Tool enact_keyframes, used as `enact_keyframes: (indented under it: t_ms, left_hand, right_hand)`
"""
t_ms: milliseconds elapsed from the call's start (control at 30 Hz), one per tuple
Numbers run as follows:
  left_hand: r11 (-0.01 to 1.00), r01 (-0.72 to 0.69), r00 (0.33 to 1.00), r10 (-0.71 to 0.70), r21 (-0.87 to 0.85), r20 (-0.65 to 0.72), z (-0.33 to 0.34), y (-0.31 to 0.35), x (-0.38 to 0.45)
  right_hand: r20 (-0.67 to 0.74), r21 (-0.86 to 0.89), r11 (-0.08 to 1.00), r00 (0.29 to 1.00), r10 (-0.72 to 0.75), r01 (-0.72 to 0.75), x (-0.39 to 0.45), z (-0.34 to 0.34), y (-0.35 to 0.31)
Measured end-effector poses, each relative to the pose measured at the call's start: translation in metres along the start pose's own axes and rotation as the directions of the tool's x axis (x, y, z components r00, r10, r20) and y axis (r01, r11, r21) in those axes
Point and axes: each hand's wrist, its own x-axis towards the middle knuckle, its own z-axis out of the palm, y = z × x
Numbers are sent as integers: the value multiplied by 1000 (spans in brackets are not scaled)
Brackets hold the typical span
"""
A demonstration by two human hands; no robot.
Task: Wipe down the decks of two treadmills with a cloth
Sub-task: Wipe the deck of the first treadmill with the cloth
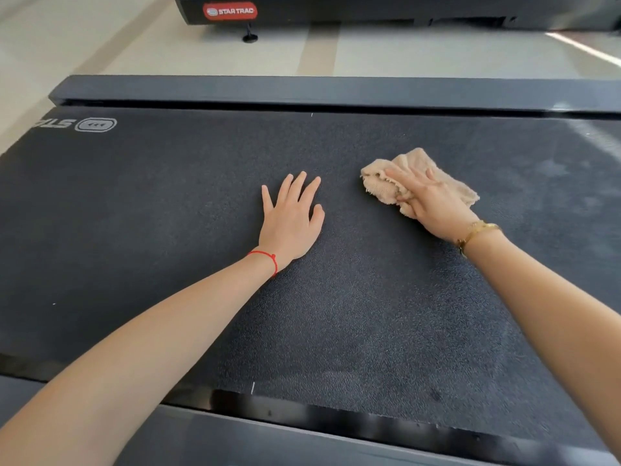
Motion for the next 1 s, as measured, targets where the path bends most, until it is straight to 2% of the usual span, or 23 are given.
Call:
enact_keyframes:
  t_ms: [67, 167, 233, 300, 367, 433, 500, 567, 633, 700, 800, 900, 1000]
  left_hand:
    - [1000, -1, 1000, 1, -2, 0, -1, 0, 0]
    - [1000, -4, 1000, 4, 5, 6, -2, 2, -2]
    - [1000, -7, 1000, 7, 17, 9, -4, 2, -4]
    - [1000, 0, 1000, 0, 29, 17, -7, 1, -7]
    - [999, 26, 999, -27, 28, 29, -10, 0, -13]
    - [998, 49, 998, -50, 25, 33, -12, -6, -24]
    - [998, 61, 998, -62, 34, 33, -14, -15, -36]
    - [996, 72, 997, -73, 45, 32, -16, -25, -47]
    - [995, 90, 995, -91, 52, 33, -18, -32, -55]
    - [993, 101, 994, -103, 52, 28, -17, -35, -59]
    - [992, 107, 994, -108, 60, 7, -14, -34, -61]
    - [992, 111, 994, -111, 55, -4, -13, -33, -61]
    - [993, 108, 994, -108, 48, -13, -13, -35, -61]
  right_hand:
    - [3, 43, 995, 996, -89, 88, -22, -2, -9]
    - [87, 30, 966, 963, -257, 255, -50, 1, -23]
    - [130, 40, 950, 941, -313, 310, -60, 6, -32]
    - [100, 36, 941, 936, -337, 335, -62, 6, -37]
    - [33, 23, 947, 947, -320, 320, -59, 4, -39]
    - [-13, 92, 964, 968, -249, 249, -52, 4, -44]
    - [30, 175, 967, 981, -192, 184, -44, 9, -55]
    - [95, 102, 975, 974, -205, 195, -37, 19, -68]
    - [130, -81, 976, 973, -192, 204, -30, 34, -73]
    - [92, -190, 969, 986, -142, 157, -22, 44, -72]
    - [28, -217, 973, 997, -75, 80, -3, 48, -65]
    - [26, -207, 977, 999, 48, -41, 18, 45, -59]
    - [31, -172, 984, 998, 59, -53, 12, 48, -66]
